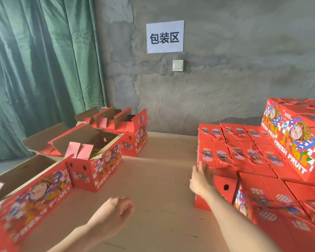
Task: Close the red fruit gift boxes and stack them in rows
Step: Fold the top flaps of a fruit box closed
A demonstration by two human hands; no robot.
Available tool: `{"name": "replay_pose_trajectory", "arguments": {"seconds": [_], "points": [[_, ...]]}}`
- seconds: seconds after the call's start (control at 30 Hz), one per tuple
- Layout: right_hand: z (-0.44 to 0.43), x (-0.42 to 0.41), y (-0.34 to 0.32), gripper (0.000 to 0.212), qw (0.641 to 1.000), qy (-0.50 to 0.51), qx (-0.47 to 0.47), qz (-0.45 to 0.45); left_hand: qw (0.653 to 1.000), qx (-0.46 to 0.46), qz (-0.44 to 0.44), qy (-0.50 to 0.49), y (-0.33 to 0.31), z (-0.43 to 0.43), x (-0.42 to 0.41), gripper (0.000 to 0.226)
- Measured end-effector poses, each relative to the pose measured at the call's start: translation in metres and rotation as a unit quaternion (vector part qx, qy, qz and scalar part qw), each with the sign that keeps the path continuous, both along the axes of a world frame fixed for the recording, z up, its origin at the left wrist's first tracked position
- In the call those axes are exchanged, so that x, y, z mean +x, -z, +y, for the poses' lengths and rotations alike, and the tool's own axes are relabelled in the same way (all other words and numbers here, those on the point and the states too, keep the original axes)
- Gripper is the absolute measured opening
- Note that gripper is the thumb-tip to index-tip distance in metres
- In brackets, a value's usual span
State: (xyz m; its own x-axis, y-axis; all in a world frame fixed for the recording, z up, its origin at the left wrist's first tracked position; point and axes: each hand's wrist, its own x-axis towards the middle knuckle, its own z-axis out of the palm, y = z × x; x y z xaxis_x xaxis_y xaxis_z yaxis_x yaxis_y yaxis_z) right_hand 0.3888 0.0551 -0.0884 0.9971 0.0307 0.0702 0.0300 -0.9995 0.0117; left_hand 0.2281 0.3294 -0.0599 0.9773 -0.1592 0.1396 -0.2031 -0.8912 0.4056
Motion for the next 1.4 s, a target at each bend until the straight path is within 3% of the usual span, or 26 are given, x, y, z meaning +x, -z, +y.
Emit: {"name": "replay_pose_trajectory", "arguments": {"seconds": [0.07, 0.13, 0.3, 0.33, 0.5, 0.67, 0.73, 0.87, 0.93, 1.03, 1.2, 1.4], "points": [[0.038, -0.025, 0.004, 0.042, 0.988, -0.088, 0.103, -0.078, 1.0, -0.001, -0.002, -0.005, -0.001, 0.021, -0.003, 0.018], [0.082, -0.055, 0.01, 0.032, 0.963, -0.169, 0.196, -0.074, 1.0, -0.001, 0.01, -0.012, -0.002, 0.042, -0.007, 0.018], [0.182, -0.113, 0.019, 0.032, 0.925, -0.3, 0.234, 0.015, 0.999, 0.02, -0.007, -0.029, -0.009, 0.092, -0.01, 0.021], [0.244, -0.124, 0.019, 0.032, 0.918, -0.336, 0.209, 0.036, 0.998, 0.005, -0.014, -0.054, -0.007, 0.144, -0.025, 0.021], [0.343, -0.14, -0.002, 0.041, 0.896, -0.309, 0.291, 0.133, 0.991, -0.026, -0.09, -0.099, -0.029, 0.222, -0.035, 0.019], [0.453, -0.164, -0.025, 0.06, 0.826, -0.288, 0.359, 0.325, 0.974, -0.035, -0.117, -0.188, -0.047, 0.323, -0.04, 0.021], [0.485, -0.169, -0.023, 0.045, 0.832, -0.288, 0.353, 0.316, 0.975, -0.01, -0.077, -0.209, -0.043, 0.355, -0.038, 0.027], [0.516, -0.165, -0.009, 0.039, 0.898, -0.296, 0.256, 0.201, 0.978, -0.019, -0.052, -0.202, -0.031, 0.395, -0.042, 0.032], [0.517, -0.163, -0.004, 0.041, 0.9, -0.303, 0.263, 0.171, 0.98, -0.039, -0.057, -0.185, -0.032, 0.405, -0.042, 0.031], [0.513, -0.162, -0.004, 0.047, 0.913, -0.339, 0.186, 0.131, 0.983, -0.05, -0.078, -0.16, -0.036, 0.412, -0.041, 0.028], [0.49, -0.16, -0.008, 0.056, 0.909, -0.381, 0.127, 0.108, 0.99, 0.008, -0.052, -0.13, -0.045, 0.421, -0.035, 0.025], [0.453, -0.156, -0.022, 0.061, 0.896, -0.396, 0.134, 0.151, 0.995, 0.078, 0.067, 0.01, -0.044, 0.411, -0.032, 0.061]]}}
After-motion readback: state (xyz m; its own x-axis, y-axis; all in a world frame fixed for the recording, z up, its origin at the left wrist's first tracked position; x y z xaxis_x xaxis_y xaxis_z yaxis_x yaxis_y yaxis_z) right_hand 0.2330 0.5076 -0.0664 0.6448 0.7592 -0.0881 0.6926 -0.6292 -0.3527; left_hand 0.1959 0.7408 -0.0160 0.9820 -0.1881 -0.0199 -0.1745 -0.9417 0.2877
